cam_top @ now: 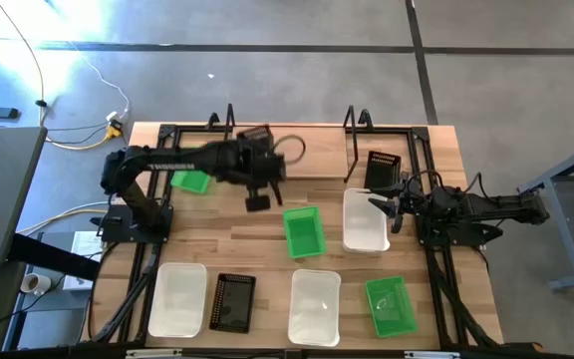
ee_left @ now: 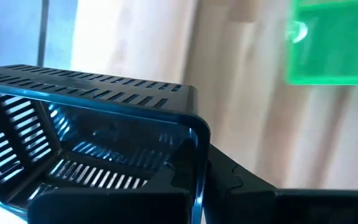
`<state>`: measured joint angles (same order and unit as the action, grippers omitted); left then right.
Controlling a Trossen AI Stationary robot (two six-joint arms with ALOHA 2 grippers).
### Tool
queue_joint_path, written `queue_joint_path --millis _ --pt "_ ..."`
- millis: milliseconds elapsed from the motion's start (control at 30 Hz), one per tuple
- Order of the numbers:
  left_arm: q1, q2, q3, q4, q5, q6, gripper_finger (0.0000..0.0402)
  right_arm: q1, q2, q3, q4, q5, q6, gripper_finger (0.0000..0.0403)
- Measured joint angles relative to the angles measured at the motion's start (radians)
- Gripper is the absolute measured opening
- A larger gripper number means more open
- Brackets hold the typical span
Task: Stack baskets on shelf by color
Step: Put the middle left black bin on the shelf
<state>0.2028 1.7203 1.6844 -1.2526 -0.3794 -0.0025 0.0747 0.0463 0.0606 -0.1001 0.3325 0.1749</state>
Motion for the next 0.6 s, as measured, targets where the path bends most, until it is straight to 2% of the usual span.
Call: queue_joint_path --millis 267,600 --pt "0.143 0.060 0.002 0.018 0.058 0.130 0.0000 0.000 0.000 0.000 0.000 0.000 0.000 0.0133" --pt "0.225 0.205 0.000 -0.009 0.100 0.246 0.0000 0.000 0.000 0.000 0.000 0.000 0.000 0.0133"
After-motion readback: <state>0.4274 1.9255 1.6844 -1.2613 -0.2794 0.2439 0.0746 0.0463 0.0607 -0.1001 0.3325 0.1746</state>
